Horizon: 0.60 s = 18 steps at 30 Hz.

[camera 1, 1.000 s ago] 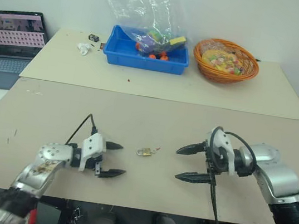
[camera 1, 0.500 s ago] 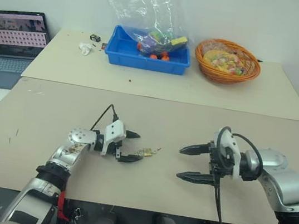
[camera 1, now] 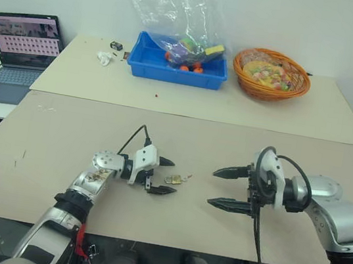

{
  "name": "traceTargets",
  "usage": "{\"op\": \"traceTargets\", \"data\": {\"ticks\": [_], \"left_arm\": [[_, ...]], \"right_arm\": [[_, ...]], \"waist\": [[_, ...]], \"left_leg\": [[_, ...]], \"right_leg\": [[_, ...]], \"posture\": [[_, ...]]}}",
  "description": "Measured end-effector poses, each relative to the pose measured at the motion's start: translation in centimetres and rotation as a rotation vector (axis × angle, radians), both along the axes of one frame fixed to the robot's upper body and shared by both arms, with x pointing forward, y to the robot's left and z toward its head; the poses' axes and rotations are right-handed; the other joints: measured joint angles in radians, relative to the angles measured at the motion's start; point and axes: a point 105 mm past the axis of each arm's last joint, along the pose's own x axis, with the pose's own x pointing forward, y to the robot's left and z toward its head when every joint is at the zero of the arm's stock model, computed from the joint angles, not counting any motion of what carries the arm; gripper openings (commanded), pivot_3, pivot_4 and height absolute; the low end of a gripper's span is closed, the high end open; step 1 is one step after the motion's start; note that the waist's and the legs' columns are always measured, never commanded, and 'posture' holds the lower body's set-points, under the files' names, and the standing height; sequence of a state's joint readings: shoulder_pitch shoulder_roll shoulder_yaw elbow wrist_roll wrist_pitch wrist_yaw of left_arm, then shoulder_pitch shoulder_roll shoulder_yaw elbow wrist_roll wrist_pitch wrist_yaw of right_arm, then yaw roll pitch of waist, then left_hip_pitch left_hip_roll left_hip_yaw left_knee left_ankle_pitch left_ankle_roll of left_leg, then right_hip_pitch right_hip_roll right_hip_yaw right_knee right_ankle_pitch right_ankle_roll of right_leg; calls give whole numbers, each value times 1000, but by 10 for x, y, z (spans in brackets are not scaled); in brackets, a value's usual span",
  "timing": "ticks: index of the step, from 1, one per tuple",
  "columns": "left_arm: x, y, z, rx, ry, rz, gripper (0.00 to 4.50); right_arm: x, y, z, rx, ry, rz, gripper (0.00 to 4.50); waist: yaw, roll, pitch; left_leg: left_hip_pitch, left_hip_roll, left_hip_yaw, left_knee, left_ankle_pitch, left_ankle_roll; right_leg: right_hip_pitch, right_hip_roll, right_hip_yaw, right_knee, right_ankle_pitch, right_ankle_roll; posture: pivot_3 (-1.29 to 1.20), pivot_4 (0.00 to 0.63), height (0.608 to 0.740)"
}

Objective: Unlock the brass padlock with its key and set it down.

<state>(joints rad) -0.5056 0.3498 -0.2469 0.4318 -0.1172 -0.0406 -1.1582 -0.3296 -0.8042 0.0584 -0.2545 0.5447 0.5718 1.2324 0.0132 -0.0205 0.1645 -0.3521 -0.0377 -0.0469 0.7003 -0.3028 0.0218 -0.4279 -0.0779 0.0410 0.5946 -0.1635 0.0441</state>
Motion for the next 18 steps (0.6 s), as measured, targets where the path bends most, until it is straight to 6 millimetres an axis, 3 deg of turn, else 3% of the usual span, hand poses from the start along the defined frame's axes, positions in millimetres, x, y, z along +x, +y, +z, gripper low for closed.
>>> {"op": "traceTargets", "data": {"ticks": [5, 8, 15, 16, 18], "left_arm": [[0, 0, -1, -1, 16, 4, 4485], [0, 0, 0, -6, 24, 5, 3804], [-1, -4, 2, -28, 49, 8, 1062], [-1, -7, 2, -41, 62, 7, 814], [-3, -11, 3, -49, 73, -3, 808]], "right_arm": [[1, 0, 1, 8, -1, -6, 4500], [1, 0, 1, 8, -3, -11, 4500], [2, 0, 1, 7, -5, -16, 4500], [2, 0, 1, 7, -5, -16, 4500], [2, 0, 2, 7, -4, -18, 4500]], "waist": [[0, 0, 0], [-1, 0, 0], [0, 0, 0], [0, 0, 0], [-1, 0, 0]], "left_leg": [[0, 0, -1, 1, 0, 0], [0, 0, -1, 1, 0, 0], [0, 0, -1, 1, 0, 0], [0, 0, -1, 2, 0, 0], [0, 0, -1, 1, 0, 1]], "right_leg": [[1, 0, -1, 0, 0, 1], [1, 0, -1, 0, 0, 1], [1, 0, -1, 0, 0, 1], [1, 0, -1, 0, 0, 1], [1, 0, -1, 0, 0, 1]], "posture": [[0, 150, 735], [0, 150, 735], [0, 150, 735], [0, 150, 735], [0, 150, 735]]}}
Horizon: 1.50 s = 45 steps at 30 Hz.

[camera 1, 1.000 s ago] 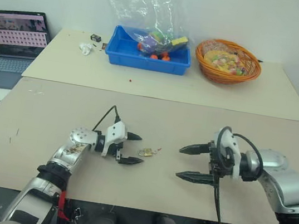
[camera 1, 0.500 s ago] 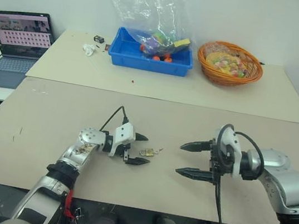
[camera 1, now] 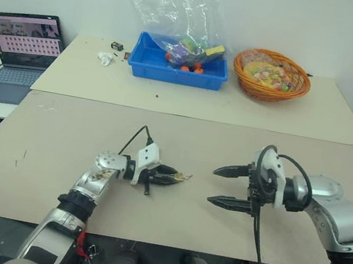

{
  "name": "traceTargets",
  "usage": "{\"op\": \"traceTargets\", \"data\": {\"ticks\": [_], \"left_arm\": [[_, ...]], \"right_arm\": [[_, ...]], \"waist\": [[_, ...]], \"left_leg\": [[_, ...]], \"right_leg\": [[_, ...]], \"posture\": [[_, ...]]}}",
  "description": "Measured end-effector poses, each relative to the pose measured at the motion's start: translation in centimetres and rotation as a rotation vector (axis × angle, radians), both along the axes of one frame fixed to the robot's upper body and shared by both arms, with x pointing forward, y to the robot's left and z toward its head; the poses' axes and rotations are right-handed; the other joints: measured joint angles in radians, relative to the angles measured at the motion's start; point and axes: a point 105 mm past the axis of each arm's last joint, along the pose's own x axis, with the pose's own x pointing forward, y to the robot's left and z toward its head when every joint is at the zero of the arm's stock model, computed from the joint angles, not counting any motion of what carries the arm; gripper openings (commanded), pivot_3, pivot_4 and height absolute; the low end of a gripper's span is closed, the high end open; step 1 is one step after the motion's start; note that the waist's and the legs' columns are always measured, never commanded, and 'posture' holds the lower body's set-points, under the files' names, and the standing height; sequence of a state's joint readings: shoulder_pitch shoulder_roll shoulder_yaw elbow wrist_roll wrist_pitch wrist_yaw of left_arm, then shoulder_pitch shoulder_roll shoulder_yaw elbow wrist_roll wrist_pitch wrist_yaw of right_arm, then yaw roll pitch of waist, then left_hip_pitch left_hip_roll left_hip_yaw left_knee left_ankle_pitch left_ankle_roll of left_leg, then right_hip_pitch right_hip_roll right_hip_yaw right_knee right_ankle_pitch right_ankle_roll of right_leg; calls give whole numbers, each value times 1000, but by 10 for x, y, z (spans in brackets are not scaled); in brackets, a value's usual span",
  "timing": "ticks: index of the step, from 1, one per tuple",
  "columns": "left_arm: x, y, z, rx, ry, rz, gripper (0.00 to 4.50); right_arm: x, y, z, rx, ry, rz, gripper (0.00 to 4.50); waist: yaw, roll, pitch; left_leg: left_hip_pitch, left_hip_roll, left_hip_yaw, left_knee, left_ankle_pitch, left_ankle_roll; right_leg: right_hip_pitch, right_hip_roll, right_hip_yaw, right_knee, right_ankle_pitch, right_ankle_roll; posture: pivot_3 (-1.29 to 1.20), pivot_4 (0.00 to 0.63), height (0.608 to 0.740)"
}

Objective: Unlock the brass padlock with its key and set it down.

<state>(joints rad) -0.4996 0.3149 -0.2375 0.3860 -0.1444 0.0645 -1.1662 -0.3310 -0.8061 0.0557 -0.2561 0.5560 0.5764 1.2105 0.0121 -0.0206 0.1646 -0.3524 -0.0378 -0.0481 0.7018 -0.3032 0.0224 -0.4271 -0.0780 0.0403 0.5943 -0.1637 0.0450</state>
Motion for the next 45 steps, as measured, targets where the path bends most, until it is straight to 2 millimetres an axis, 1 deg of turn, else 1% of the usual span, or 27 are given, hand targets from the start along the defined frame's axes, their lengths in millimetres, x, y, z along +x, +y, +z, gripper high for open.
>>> {"op": "traceTargets", "data": {"ticks": [2, 5, 7, 8, 10, 11, 12, 14, 15, 16, 18, 21, 23, 25, 28, 30, 34, 40, 45], "left_arm": [[-3, -5, 0, -8, 5, -13, 808], [-4, -5, -1, -7, -3, -5, 808], [-6, -3, 0, -2, -32, 15, 808], [-6, -2, 1, 10, -81, 34, 808], [-3, 6, 11, 47, -241, 79, 808], [-1, 15, 21, 83, -375, 106, 808], [0, 22, 29, 105, -458, 127, 808], [2, 41, 50, 178, -680, 188, 808], [0, 48, 58, 209, -766, 206, 808], [-3, 52, 62, 235, -827, 210, 808], [-10, 52, 66, 245, -894, 209, 808], [-27, 48, 66, 224, -924, 206, 808], [-30, 45, 72, 203, -954, 207, 808], [-29, 43, 78, 192, -988, 209, 808], [-30, 43, 79, 186, -1002, 211, 808], [-31, 43, 80, 185, -1011, 205, 808], [-32, 43, 82, 179, -1030, 193, 808], [-34, 41, 84, 172, -1050, 178, 808], [-34, 40, 84, 173, -1052, 171, 808]], "right_arm": [[0, 0, 0, -2, -1, -4, 4500], [1, 0, 0, -5, -4, -15, 4500], [2, 1, 1, -9, -7, -28, 4500], [4, 2, 2, -8, -10, -39, 4500], [7, 3, 1, -4, -6, -66, 4500], [9, 3, -1, -7, 2, -86, 4500], [10, 3, -2, -9, 9, -99, 4500], [14, 3, -4, -16, 27, -141, 4500], [16, 4, -5, -15, 37, -158, 4500], [19, 6, -5, -13, 48, -173, 4500], [23, 8, -5, -10, 66, -201, 4500], [31, 26, 3, 83, 126, -216, 4500], [37, 44, 13, 184, 193, -199, 4500], [40, 55, 24, 235, 229, -171, 4500], [46, 57, 29, 266, 270, -166, 4500], [48, 57, 25, 284, 330, -163, 4500], [51, 54, 18, 291, 382, -169, 4500], [52, 56, 20, 301, 394, -148, 4500], [50, 59, 18, 296, 405, -131, 4500]], "waist": [[-2, 0, 0], [-3, 0, 0], [-7, 0, 0], [-9, 0, 0], [-12, -1, 0], [-11, -1, 0], [-11, -1, 0], [-10, -1, 0], [-11, -1, 0], [-10, 0, 0], [-7, 0, 0], [-6, 0, 0], [-6, 0, 0], [-6, 0, 0], [-2, 0, 0], [-3, 0, 0], [-6, 0, 0], [-13, 0, 0], [-18, 0, 0]], "left_leg": [[0, 0, 0, 0, 0, 0], [0, 1, 0, 0, 0, 0], [0, 1, 0, 0, 0, 0], [0, 1, 0, 0, 0, 0], [-1, 1, 0, -1, 0, 0], [-2, 1, 1, -1, 0, 0], [-2, 2, 1, -1, 0, -1], [-2, 1, 2, -3, 0, -1], [-2, 1, 3, -4, 0, -1], [-3, 1, 3, -4, 0, -1], [-3, 1, 3, -5, 0, -1], [-6, 1, 3, -5, 0, -1], [-7, 1, 3, -4, 0, -1], [-7, 2, 2, -4, 1, -1], [-7, 1, 2, -5, 0, -1], [-7, 1, 2, -5, 0, 0], [-11, 1, 2, -5, 0, 0], [-11, 1, 2, -5, 0, -1], [-12, 1, 2, -5, 0, -1]], "right_leg": [[0, 0, 0, 0, 0, 0], [-1, 0, 0, 0, 0, 0], [-1, 0, 0, 0, 0, 0], [-1, 0, 1, 0, 0, 0], [-3, 0, 1, 0, 0, -1], [-5, 0, 2, 0, 1, -1], [-6, 0, 2, 1, 1, -2], [-8, -1, 2, 0, 1, -2], [-8, -1, 2, 0, 1, -2], [-9, -1, 2, 0, 1, -2], [-9, -2, 2, 0, 1, -2], [-12, -2, 2, 1, 1, -2], [-13, -1, 2, 1, 2, -3], [-12, -1, 1, 1, 2, -4], [-12, -1, 0, 0, 2, -3], [-13, -1, 0, 0, 2, -3], [-17, -1, 0, 1, 2, -3], [-17, -1, 0, 1, 2, -3], [-17, -1, 0, 1, 2, -3]], "posture": [[0, 150, 735], [0, 150, 735], [0, 150, 735], [0, 150, 735], [0, 150, 735], [0, 150, 735], [0, 150, 735], [0, 150, 735], [0, 150, 735], [0, 150, 735], [0, 150, 735], [0, 150, 735], [0, 150, 735], [0, 150, 735], [0, 150, 735], [0, 150, 735], [0, 150, 735], [0, 150, 735], [0, 150, 735]]}}
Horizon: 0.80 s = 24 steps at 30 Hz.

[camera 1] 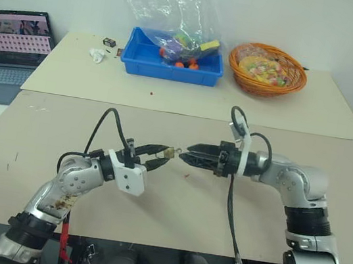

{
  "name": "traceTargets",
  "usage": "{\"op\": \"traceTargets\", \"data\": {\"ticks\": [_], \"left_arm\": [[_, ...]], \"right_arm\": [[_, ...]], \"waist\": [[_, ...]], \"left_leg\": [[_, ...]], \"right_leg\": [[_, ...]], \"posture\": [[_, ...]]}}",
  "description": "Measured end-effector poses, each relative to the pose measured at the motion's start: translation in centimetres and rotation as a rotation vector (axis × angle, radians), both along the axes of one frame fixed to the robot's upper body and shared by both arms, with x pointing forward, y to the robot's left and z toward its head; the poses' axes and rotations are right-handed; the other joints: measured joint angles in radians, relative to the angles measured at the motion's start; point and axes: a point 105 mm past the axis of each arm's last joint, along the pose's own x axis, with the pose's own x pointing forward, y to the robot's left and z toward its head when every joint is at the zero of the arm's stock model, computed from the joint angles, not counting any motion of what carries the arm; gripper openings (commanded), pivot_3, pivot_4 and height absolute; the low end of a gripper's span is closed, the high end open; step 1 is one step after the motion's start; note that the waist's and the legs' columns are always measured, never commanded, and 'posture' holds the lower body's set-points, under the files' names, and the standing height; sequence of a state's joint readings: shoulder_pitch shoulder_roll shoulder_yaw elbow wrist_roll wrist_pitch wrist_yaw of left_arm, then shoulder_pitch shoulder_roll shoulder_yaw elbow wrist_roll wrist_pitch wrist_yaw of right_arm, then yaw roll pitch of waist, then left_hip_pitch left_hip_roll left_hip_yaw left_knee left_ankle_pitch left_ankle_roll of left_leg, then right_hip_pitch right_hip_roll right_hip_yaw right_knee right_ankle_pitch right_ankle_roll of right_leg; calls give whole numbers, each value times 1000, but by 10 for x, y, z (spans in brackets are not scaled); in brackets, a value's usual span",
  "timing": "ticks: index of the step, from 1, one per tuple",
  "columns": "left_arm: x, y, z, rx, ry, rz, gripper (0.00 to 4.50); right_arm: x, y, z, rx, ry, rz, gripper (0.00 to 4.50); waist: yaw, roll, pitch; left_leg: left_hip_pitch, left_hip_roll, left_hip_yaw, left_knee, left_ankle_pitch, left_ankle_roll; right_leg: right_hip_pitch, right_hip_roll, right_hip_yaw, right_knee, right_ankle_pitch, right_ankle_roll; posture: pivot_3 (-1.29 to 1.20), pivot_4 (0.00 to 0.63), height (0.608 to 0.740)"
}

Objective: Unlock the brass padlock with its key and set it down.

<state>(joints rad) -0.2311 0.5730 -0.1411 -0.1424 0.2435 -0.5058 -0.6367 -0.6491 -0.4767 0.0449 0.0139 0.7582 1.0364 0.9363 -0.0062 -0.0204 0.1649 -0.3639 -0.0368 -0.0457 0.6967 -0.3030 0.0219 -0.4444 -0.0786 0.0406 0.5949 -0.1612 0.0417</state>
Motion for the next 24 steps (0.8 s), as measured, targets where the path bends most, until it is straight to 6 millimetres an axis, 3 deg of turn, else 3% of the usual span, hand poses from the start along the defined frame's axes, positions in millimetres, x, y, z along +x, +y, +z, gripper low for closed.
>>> {"op": "traceTargets", "data": {"ticks": [3, 11, 13, 24], "left_arm": [[-1, 0, 1, 3, -10, -9, 808], [-2, -1, 1, 3, -11, -11, 808], [-2, -1, 1, 2, -11, -11, 808], [-1, 1, 1, 4, -13, -5, 808]], "right_arm": [[-1, 1, -1, -2, 2, 5, 3793], [-2, 5, -2, -1, 8, 18, 1038], [-2, 5, -2, 0, 7, 19, 168], [-4, 7, -1, -2, 7, 28, 71]], "waist": [[-4, 0, 0], [-6, 0, 0], [-6, 0, 0], [-6, 0, 0]], "left_leg": [[0, 0, 0, 0, 0, 0], [0, 0, 0, 0, 0, 0], [0, 0, 0, 0, 0, 0], [0, 0, 0, 0, 0, 0]], "right_leg": [[0, 0, 0, 0, 0, 0], [0, 0, 0, 0, 0, 0], [0, 0, 0, 0, 0, 0], [0, 0, 0, 0, 0, 0]], "posture": [[0, 150, 735], [0, 150, 735], [0, 150, 735], [0, 150, 735]]}}
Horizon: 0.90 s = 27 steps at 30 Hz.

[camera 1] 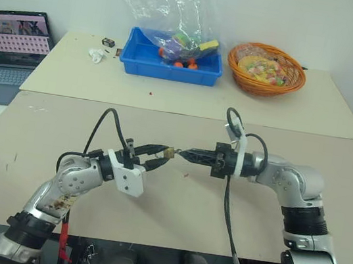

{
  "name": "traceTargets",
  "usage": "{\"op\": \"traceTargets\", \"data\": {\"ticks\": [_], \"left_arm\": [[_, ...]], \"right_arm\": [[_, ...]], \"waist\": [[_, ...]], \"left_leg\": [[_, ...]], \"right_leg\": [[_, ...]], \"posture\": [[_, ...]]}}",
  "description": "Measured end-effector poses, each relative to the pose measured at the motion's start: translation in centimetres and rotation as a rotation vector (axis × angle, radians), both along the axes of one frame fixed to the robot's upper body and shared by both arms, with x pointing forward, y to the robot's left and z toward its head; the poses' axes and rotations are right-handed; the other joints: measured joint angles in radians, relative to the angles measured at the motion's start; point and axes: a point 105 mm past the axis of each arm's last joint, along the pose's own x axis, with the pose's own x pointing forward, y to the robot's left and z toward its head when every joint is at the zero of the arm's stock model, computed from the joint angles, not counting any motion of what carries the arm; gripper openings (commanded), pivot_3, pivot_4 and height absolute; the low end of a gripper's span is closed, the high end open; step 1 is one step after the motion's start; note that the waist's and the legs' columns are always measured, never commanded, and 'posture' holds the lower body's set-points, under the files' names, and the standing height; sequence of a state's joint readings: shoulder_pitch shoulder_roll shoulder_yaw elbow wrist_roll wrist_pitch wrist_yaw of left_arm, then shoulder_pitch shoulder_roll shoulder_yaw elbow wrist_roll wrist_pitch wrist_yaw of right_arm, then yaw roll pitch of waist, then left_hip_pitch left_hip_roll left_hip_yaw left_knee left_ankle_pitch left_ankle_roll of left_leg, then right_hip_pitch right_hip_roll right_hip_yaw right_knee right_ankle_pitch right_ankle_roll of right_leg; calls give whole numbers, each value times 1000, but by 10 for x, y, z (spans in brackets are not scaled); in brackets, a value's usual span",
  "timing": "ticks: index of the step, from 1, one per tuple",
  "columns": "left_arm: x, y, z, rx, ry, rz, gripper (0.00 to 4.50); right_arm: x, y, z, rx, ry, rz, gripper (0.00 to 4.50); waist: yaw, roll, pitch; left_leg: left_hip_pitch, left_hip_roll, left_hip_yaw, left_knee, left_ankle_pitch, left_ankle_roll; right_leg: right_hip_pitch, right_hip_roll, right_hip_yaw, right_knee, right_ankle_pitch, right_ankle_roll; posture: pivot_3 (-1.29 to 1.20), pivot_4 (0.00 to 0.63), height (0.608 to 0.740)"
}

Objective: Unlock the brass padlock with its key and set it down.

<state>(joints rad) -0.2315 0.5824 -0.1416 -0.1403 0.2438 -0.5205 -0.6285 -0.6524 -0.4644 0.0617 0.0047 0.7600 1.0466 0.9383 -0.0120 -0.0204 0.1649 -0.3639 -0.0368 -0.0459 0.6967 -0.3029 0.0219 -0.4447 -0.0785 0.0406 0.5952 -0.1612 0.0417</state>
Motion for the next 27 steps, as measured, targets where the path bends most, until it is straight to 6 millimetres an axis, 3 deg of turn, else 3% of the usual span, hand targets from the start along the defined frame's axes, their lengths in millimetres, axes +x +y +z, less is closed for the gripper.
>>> {"op": "traceTargets", "data": {"ticks": [8, 16, 19, 27], "left_arm": [[0, 1, 0, 5, 0, 2, 808], [1, 4, 1, 8, -2, 12, 808], [1, 4, 3, -10, -9, 18, 808], [3, 7, 4, -16, -15, 37, 808]], "right_arm": [[-1, 2, 1, -17, 34, -13, 71], [0, 9, -1, 46, 357, -35, 71], [0, 15, -2, 96, 492, -9, 71], [6, 20, -2, 151, 601, -16, 71]], "waist": [[0, 0, 0], [-1, 0, 0], [-2, 0, 0], [-6, 1, 0]], "left_leg": [[0, 0, 0, 0, 0, 0], [-4, 0, 0, 0, 0, 0], [-7, -1, 1, 1, 1, -1], [-7, -1, 2, 1, 1, -1]], "right_leg": [[0, 0, 0, 0, 0, 0], [-5, 0, 1, 2, 0, 0], [-12, -1, 1, 14, 1, -1], [-12, -1, 1, 14, 1, -1]], "posture": [[0, 150, 735], [0, 150, 735], [0, 150, 735], [0, 150, 735]]}}
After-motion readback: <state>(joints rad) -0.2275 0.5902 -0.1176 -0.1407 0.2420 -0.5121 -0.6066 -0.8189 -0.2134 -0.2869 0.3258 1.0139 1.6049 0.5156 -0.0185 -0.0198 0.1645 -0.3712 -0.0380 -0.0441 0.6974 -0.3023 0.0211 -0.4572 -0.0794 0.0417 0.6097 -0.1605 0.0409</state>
